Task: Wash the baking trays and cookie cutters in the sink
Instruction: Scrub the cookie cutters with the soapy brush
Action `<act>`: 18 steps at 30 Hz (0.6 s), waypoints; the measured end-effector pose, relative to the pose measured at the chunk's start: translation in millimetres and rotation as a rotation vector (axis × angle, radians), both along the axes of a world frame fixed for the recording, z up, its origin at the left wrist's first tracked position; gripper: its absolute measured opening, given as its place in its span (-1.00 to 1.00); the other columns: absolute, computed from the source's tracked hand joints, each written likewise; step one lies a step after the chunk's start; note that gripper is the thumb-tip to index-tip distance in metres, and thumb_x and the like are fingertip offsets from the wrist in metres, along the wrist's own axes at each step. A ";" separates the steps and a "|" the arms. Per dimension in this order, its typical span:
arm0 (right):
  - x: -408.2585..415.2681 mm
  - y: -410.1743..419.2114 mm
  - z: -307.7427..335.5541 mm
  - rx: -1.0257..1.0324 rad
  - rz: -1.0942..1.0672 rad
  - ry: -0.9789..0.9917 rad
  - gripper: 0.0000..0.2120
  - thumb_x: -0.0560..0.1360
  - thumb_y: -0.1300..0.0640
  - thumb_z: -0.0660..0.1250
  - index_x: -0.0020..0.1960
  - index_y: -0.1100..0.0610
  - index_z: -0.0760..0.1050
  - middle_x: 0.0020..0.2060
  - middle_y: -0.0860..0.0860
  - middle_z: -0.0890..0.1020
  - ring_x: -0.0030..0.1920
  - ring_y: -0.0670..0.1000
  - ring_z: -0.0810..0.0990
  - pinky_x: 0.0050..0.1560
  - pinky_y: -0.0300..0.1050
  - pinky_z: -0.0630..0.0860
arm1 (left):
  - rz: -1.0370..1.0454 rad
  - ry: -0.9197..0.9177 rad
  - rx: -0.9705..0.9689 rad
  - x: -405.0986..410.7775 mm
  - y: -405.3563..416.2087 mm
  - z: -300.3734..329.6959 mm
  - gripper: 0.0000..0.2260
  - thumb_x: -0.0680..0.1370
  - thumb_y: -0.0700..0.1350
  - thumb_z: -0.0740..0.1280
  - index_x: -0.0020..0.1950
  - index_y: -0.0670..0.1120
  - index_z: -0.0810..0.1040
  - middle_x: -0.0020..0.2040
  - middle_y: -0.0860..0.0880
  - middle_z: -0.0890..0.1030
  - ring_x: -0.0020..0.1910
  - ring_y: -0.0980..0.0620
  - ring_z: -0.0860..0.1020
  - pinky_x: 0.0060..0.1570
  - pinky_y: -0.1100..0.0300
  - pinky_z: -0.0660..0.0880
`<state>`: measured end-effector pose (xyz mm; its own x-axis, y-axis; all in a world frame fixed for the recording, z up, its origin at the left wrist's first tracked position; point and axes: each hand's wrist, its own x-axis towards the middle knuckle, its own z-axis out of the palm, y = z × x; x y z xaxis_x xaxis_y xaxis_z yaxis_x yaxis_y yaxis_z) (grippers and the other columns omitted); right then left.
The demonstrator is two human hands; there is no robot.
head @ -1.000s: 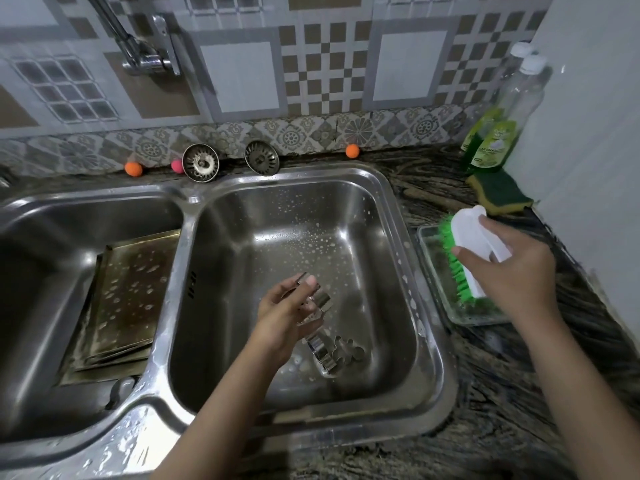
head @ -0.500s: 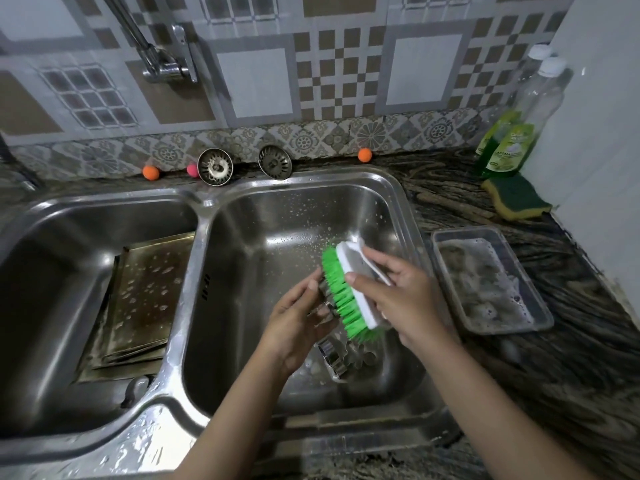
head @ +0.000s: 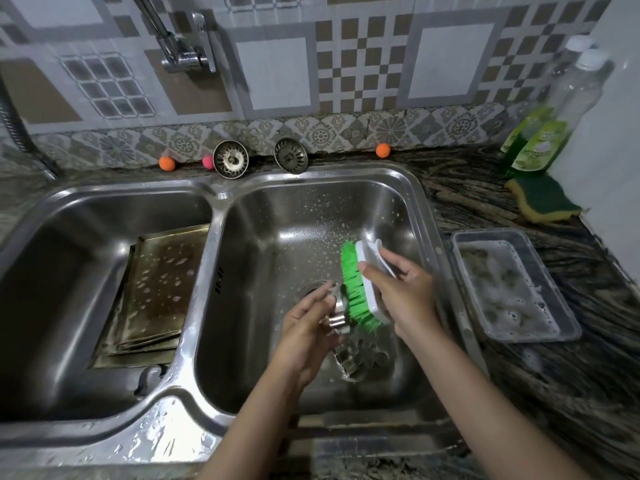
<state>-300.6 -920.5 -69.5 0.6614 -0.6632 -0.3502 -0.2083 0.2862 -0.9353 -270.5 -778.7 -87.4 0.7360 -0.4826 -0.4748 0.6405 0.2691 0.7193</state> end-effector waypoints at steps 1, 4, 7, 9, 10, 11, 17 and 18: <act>-4.3 4.2 1.9 0.013 0.021 -0.001 -0.50 0.29 0.15 0.58 0.21 0.01 0.58 0.05 0.07 0.67 -0.13 0.03 0.67 -0.20 -0.09 0.63 | 0.044 0.008 -0.006 3.9 -1.0 0.2 -0.68 0.51 -0.23 0.29 0.27 -0.17 0.52 -0.04 -0.16 0.63 -0.17 -0.05 0.60 -0.18 0.02 0.57; -16.2 20.3 3.7 0.047 0.094 -0.054 -0.52 0.30 0.18 0.57 0.19 0.00 0.58 0.04 0.05 0.67 -0.03 0.08 0.68 -0.11 -0.02 0.64 | 0.097 -0.009 -0.005 10.5 -5.4 0.6 -0.71 0.58 -0.24 0.21 0.30 -0.22 0.50 -0.06 -0.17 0.63 -0.21 -0.02 0.60 -0.27 0.13 0.56; -11.5 25.3 1.3 -0.025 0.024 -0.092 -0.51 0.30 0.22 0.57 0.21 0.09 0.58 0.04 0.05 0.68 -0.03 0.01 0.68 -0.14 -0.16 0.62 | 0.057 -0.031 -0.002 7.4 -6.7 1.7 -0.71 0.58 -0.25 0.21 0.28 -0.19 0.53 -0.05 -0.18 0.63 -0.20 -0.03 0.59 -0.21 0.10 0.56; -2.8 19.5 -2.8 -0.109 -0.027 -0.080 -0.49 0.30 0.22 0.57 0.23 0.15 0.57 0.08 0.05 0.66 0.00 -0.01 0.67 -0.01 -0.08 0.63 | 0.000 -0.050 0.032 4.3 -2.5 0.0 -0.72 0.56 -0.25 0.23 0.26 -0.16 0.55 -0.08 -0.16 0.62 -0.20 -0.03 0.59 -0.12 0.00 0.57; 1.6 14.8 -5.0 -0.135 -0.033 -0.060 -0.48 0.31 0.20 0.57 0.24 0.15 0.56 0.10 0.04 0.66 0.01 -0.01 0.66 0.02 0.01 0.63 | -0.039 -0.069 0.063 2.9 0.0 -1.4 -0.73 0.56 -0.24 0.26 0.24 -0.12 0.57 -0.09 -0.15 0.61 -0.19 -0.04 0.57 -0.08 -0.04 0.56; 5.7 10.0 -7.3 -0.151 -0.031 -0.038 -0.48 0.31 0.18 0.58 0.25 0.12 0.56 0.11 0.02 0.65 0.02 0.01 0.66 0.02 0.10 0.62 | -0.076 -0.092 0.107 2.6 3.0 -2.8 -0.74 0.54 -0.22 0.30 0.22 -0.09 0.59 -0.11 -0.16 0.58 -0.19 -0.05 0.55 -0.07 -0.06 0.54; 6.7 -18.3 -6.7 -0.040 0.173 -0.074 -0.55 0.34 0.23 0.54 0.20 0.03 0.58 0.03 0.06 0.68 -0.18 -0.08 0.67 -0.29 -0.18 0.60 | -0.364 -0.250 0.336 25.3 22.3 6.6 -0.70 0.40 -0.09 0.36 0.12 0.05 0.65 -0.10 -0.19 0.53 -0.16 -0.12 0.46 -0.02 -0.08 0.53; 4.2 -20.6 -4.3 -0.028 0.226 -0.083 -0.57 0.37 0.25 0.51 0.21 0.04 0.57 -0.01 0.06 0.68 -0.30 -0.15 0.63 -0.42 -0.28 0.50 | -0.450 -0.271 0.363 29.8 25.6 8.5 -0.65 0.36 -0.05 0.38 0.14 0.05 0.64 -0.10 -0.18 0.56 -0.19 -0.11 0.49 -0.11 0.02 0.55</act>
<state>-296.4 -941.2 -73.8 0.8201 -0.5037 -0.2716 -0.1860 0.2143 -0.9589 -240.7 -753.1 -79.0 0.6160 -0.6156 -0.4914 0.4163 -0.2752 0.8666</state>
